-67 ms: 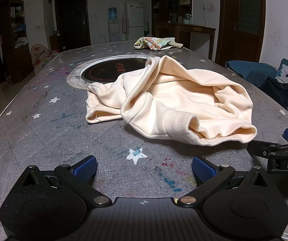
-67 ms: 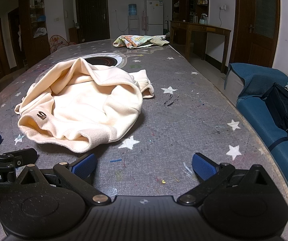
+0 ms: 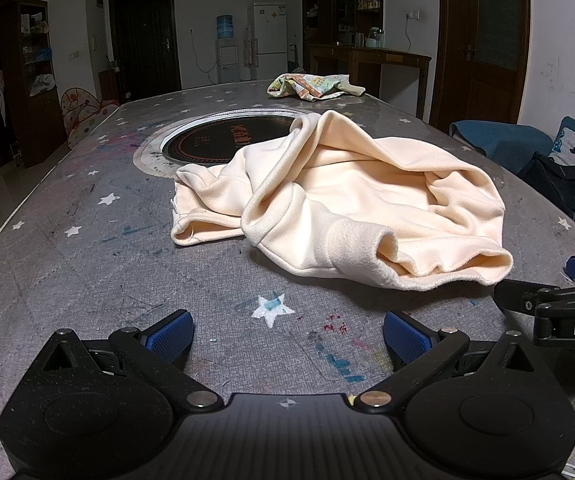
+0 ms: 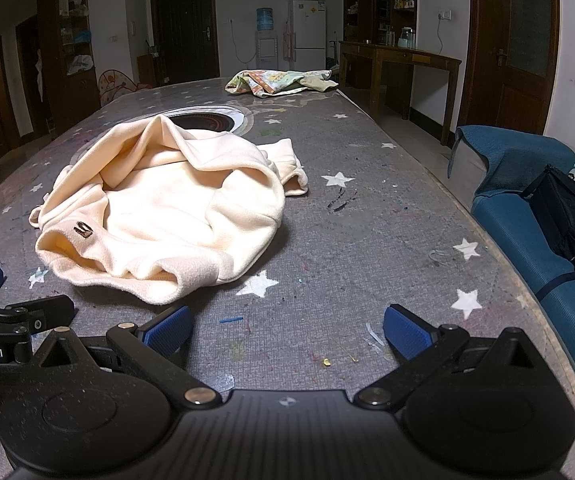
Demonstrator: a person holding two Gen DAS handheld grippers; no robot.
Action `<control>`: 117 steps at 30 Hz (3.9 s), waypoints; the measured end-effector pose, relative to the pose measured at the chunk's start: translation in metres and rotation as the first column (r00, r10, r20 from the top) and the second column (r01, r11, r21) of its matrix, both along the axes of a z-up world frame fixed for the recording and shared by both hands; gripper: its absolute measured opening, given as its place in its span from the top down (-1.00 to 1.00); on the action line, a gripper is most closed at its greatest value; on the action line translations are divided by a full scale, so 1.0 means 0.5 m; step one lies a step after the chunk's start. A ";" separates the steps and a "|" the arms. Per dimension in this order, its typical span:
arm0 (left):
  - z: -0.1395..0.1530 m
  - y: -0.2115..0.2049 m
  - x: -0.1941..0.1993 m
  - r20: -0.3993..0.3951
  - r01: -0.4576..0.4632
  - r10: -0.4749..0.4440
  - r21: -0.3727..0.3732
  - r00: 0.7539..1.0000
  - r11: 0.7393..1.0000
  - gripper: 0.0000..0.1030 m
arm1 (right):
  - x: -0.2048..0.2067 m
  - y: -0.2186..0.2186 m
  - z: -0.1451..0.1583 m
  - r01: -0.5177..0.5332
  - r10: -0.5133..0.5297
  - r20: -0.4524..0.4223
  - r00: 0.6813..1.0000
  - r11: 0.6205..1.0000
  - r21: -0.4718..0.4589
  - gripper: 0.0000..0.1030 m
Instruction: Fold clothes
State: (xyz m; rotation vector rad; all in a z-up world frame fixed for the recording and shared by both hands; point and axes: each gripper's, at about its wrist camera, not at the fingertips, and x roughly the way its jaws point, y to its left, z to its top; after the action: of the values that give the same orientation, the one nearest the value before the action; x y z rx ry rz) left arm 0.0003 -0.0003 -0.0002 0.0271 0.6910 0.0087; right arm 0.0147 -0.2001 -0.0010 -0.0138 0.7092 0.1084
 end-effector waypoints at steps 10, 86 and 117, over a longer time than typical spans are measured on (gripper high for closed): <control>0.002 0.000 0.002 -0.001 -0.003 0.003 0.000 1.000 1.000 -1.00 | 0.001 -0.001 0.002 0.000 0.000 -0.003 1.000 1.000 0.001 -1.00; 0.039 0.002 -0.066 -0.019 -0.029 0.030 0.010 0.999 1.000 -1.00 | -0.076 0.045 0.055 -0.043 0.043 0.035 0.998 0.999 -0.002 -1.00; 0.044 0.008 -0.044 -0.041 -0.044 0.046 0.042 0.998 0.998 -1.00 | -0.083 0.065 0.058 0.004 -0.006 0.070 0.998 1.000 0.029 -1.00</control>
State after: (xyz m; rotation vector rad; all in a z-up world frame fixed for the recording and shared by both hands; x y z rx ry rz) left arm -0.0217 0.0039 0.0216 0.0512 0.7337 0.0658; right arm -0.0268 -0.1677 0.0280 0.0120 0.6375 0.1128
